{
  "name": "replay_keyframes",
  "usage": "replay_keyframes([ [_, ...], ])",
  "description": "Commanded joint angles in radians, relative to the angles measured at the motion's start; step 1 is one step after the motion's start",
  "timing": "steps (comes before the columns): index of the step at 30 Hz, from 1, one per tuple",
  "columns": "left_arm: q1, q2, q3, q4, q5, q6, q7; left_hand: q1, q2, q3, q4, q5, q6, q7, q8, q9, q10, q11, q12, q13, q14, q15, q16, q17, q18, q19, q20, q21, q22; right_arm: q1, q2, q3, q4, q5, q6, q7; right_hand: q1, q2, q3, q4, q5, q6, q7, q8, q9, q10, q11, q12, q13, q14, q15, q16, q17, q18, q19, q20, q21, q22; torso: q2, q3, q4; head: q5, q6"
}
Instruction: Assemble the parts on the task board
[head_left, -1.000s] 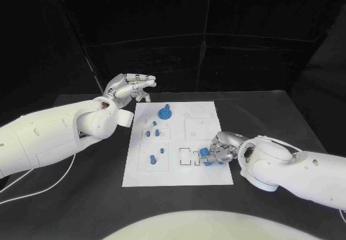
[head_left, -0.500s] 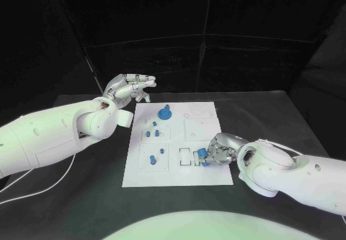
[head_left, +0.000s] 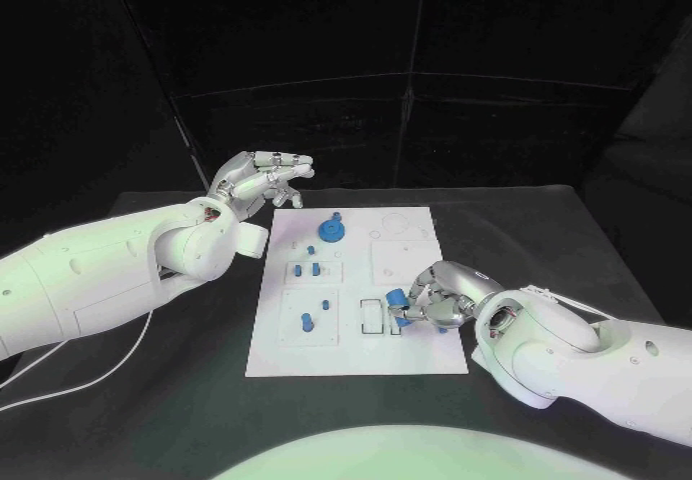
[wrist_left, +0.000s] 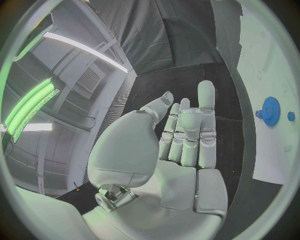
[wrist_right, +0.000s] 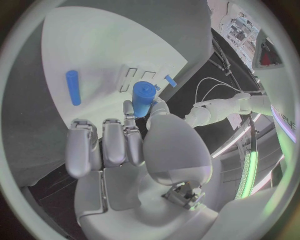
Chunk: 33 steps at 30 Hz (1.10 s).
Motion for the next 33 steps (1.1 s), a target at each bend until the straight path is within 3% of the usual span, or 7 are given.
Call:
replay_keyframes([
  [1, 0.002, 0.0, 0.0, 0.003, 0.002, 0.011, 0.008, 0.007, -0.001, 0.0, 0.004, 0.001, 0.004, -0.004, 0.005, 0.001, -0.002, -0.003, 0.003, 0.0, 0.002, 0.002, 0.004, 0.0, 0.007, 0.007, 0.0, -0.004, -0.001, 0.001, 0.013, 0.001, -0.005, 0.02, -0.004, 0.014, -0.009, 0.007, -0.008, 0.002, -0.006, 0.007, 0.001, -0.008, 0.002, 0.025, -0.009, 0.003, 0.131, 0.041, -0.006, -0.007, 0.001, -0.009, 0.024, -0.004, 0.003, 0.008, 0.001, -0.0008, -0.0003, 0.0, -0.001],
  [3, 0.002, 0.0, 0.0, 0.004, 0.002, 0.011, 0.007, 0.007, -0.001, 0.0, 0.004, 0.001, 0.004, -0.004, 0.005, 0.001, -0.003, -0.003, 0.004, 0.0, 0.002, 0.002, 0.004, 0.0, 0.007, 0.007, 0.0, -0.005, -0.001, 0.001, 0.031, 0.001, -0.016, 0.034, 0.036, 0.009, -0.026, 0.011, -0.023, 0.002, -0.05, 0.012, 0.0, -0.017, 0.004, 0.025, -0.009, 0.001, 0.131, 0.042, -0.006, -0.008, 0.002, -0.009, 0.023, -0.004, 0.004, 0.009, 0.001, -0.0017, -0.0007, 0.003, 0.0],
  [6, 0.002, 0.0, 0.0, 0.004, 0.002, 0.011, 0.007, 0.007, -0.002, -0.001, 0.005, 0.001, 0.003, -0.003, 0.005, 0.001, -0.003, -0.003, 0.004, 0.0, 0.002, 0.002, 0.004, 0.0, 0.007, 0.007, 0.0, -0.005, -0.001, 0.001, 0.048, 0.001, -0.026, 0.042, 0.062, 0.004, -0.035, 0.014, -0.032, 0.002, -0.08, 0.016, 0.0, -0.022, 0.006, 0.027, -0.01, 0.0, 0.133, 0.042, -0.006, -0.009, 0.003, -0.009, 0.023, -0.004, 0.004, 0.009, 0.001, -0.0011, -0.0005, 0.006, -0.001],
  [18, 0.002, 0.003, -0.001, 0.003, 0.002, 0.013, 0.005, 0.006, -0.003, -0.001, 0.005, 0.001, 0.003, -0.002, 0.005, 0.0, -0.004, -0.003, 0.004, 0.0, 0.002, 0.002, 0.005, 0.0, 0.007, 0.007, 0.0, -0.005, -0.001, 0.001, 0.104, 0.001, -0.08, 0.065, 0.08, -0.015, -0.049, 0.02, -0.045, 0.003, -0.103, 0.023, -0.002, -0.027, 0.01, 0.025, -0.011, -0.005, 0.13, 0.043, -0.007, -0.01, 0.005, -0.009, 0.022, -0.004, 0.003, 0.008, 0.001, 0.0001, 0.0009, 0.013, -0.001],
  [23, 0.002, 0.004, -0.001, 0.002, 0.002, 0.014, 0.005, 0.006, -0.003, -0.001, 0.005, 0.001, 0.003, -0.002, 0.005, 0.0, -0.004, -0.003, 0.004, 0.0, 0.002, 0.002, 0.005, 0.0, 0.007, 0.007, 0.0, -0.005, -0.001, 0.001, 0.115, 0.001, -0.093, 0.072, 0.078, -0.021, -0.055, 0.021, -0.051, 0.004, -0.112, 0.024, -0.002, -0.029, 0.012, 0.024, -0.011, -0.007, 0.128, 0.043, -0.007, -0.011, 0.005, -0.008, 0.021, -0.004, 0.003, 0.008, 0.001, -0.0001, -0.0032, 0.016, -0.001],
  [28, 0.002, 0.005, -0.002, 0.002, 0.002, 0.014, 0.004, 0.006, -0.003, -0.001, 0.005, 0.001, 0.002, -0.002, 0.005, 0.0, -0.005, -0.002, 0.005, 0.0, 0.002, 0.002, 0.005, 0.0, 0.007, 0.008, 0.0, -0.005, -0.002, 0.002, 0.125, 0.001, -0.102, 0.07, 0.079, -0.026, -0.054, 0.022, -0.051, 0.003, -0.114, 0.026, -0.003, -0.03, 0.012, 0.024, -0.011, -0.008, 0.127, 0.043, -0.007, -0.011, 0.005, -0.008, 0.021, -0.005, 0.002, 0.007, 0.001, -0.0006, -0.0026, 0.014, -0.001],
  [33, 0.002, 0.006, -0.002, 0.001, 0.002, 0.014, 0.004, 0.006, -0.003, -0.001, 0.005, 0.001, 0.002, -0.002, 0.005, 0.0, -0.005, -0.002, 0.005, 0.0, 0.002, 0.002, 0.005, 0.0, 0.007, 0.008, 0.0, -0.005, -0.002, 0.002, 0.133, 0.001, -0.104, 0.045, 0.09, -0.024, -0.027, 0.012, -0.056, -0.006, -0.135, 0.028, -0.003, -0.034, 0.017, 0.023, -0.012, -0.01, 0.128, 0.043, -0.008, -0.012, 0.007, -0.008, 0.02, -0.005, 0.001, 0.006, 0.002, -0.0002, -0.0019, 0.016, -0.003],
])
